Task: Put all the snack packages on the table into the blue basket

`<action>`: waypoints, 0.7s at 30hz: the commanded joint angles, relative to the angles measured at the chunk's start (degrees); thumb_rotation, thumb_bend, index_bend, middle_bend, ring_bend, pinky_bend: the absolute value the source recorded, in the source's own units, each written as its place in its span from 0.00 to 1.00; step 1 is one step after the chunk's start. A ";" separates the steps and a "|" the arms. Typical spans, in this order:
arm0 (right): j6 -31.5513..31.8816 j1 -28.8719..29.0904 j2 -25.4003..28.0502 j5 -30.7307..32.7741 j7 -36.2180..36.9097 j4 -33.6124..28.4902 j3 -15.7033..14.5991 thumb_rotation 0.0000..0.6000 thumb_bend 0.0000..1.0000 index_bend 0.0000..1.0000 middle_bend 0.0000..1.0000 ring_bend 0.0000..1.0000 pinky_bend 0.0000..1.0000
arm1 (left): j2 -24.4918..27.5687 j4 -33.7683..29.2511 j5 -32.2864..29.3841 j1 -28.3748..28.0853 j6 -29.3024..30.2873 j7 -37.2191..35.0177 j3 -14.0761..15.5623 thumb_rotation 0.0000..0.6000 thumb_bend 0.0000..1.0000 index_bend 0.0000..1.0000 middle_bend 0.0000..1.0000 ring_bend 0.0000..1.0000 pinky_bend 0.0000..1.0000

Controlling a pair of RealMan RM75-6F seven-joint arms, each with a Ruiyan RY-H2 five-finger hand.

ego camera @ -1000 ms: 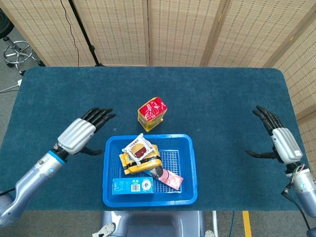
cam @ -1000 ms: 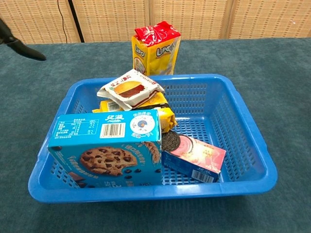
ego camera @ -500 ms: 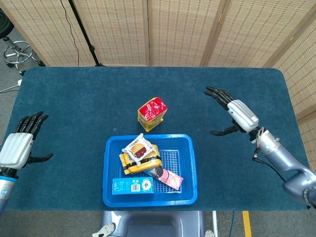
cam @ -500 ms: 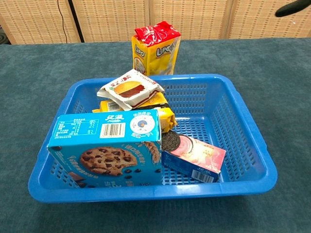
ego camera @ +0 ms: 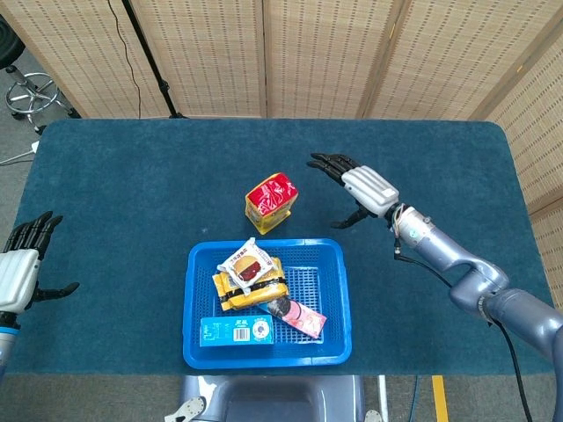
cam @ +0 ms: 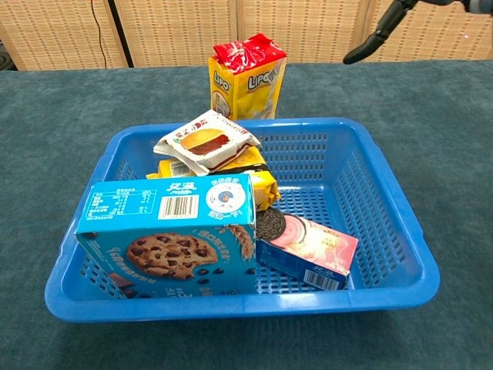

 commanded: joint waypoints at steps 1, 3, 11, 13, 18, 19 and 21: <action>-7.19 5.13 -3.19 2.81 -6.35 2.07 0.68 1.00 0.00 0.00 0.00 0.00 0.03 | -0.36 0.58 -0.53 0.13 -0.69 0.00 -0.53 1.00 0.01 0.00 0.00 0.00 0.00; -9.50 6.59 -4.27 4.02 -8.89 2.42 0.90 1.00 0.00 0.00 0.00 0.00 0.04 | -0.47 0.70 -0.58 0.30 -0.65 0.24 -0.81 1.00 0.01 0.00 0.00 0.00 0.00; -14.37 11.00 -7.11 8.54 -16.20 1.80 2.66 1.00 0.00 0.00 0.00 0.00 0.07 | -0.62 1.11 -1.16 1.10 -0.88 0.29 -1.80 1.00 0.01 0.00 0.00 0.00 0.00; -15.29 11.97 -7.74 9.58 -17.77 1.55 2.98 1.00 0.00 0.00 0.00 0.00 0.07 | -0.61 1.29 -1.25 1.23 -1.05 0.11 -2.10 1.00 0.01 0.00 0.00 0.00 0.00; -17.84 14.12 -10.79 12.00 -21.57 3.59 3.24 1.00 0.00 0.00 0.00 0.00 0.09 | -0.51 1.79 -1.50 1.55 -1.47 -0.60 -2.73 1.00 0.01 0.00 0.00 0.00 0.00; -18.35 14.53 -11.71 12.44 -22.74 4.71 3.11 1.00 0.00 0.00 0.00 0.00 0.09 | -0.43 1.92 -1.54 1.63 -1.63 -0.85 -2.86 1.00 0.01 0.00 0.00 0.00 0.00; -19.23 15.10 -13.29 13.23 -24.20 6.58 2.94 1.00 0.00 0.00 0.00 0.00 0.10 | -0.33 2.15 -1.60 1.78 -1.77 -1.27 -3.08 1.00 0.01 0.00 0.00 0.00 0.00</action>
